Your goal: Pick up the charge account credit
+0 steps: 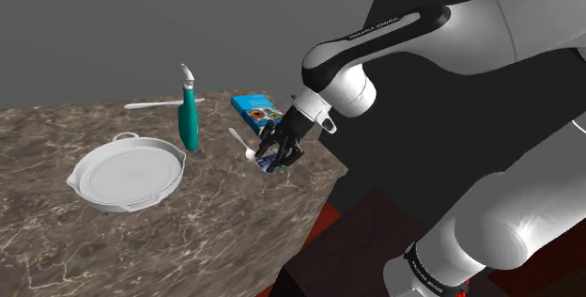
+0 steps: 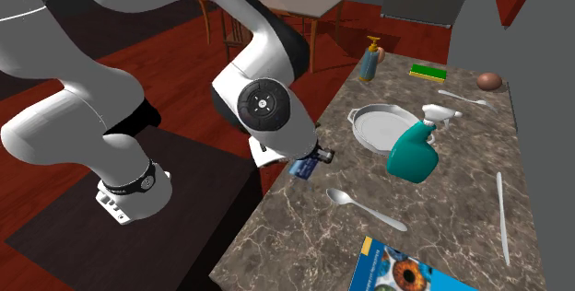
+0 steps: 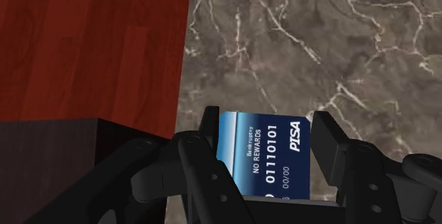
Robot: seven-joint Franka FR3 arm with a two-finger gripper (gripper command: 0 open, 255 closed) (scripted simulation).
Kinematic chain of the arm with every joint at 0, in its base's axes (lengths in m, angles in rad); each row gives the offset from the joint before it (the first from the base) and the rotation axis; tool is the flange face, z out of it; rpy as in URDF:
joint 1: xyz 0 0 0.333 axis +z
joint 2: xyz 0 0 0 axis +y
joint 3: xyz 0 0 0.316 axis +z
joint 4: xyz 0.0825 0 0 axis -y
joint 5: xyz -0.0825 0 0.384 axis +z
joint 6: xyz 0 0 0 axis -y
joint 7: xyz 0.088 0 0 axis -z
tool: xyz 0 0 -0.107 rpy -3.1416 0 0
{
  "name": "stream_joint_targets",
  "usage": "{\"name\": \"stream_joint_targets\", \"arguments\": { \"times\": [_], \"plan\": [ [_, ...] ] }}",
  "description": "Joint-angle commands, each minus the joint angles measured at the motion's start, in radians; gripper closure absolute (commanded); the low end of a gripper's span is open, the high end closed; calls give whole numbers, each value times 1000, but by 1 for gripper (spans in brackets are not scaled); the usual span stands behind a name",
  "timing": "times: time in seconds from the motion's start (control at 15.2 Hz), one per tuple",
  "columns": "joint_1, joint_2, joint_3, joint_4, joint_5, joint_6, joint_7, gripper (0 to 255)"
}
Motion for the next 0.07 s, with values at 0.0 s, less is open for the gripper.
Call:
{"name": "stream_joint_targets", "arguments": {
  "times": [0.0],
  "plan": [
    [-1, -6, -1, 3, -7, -8, 9, 255]
  ]
}}
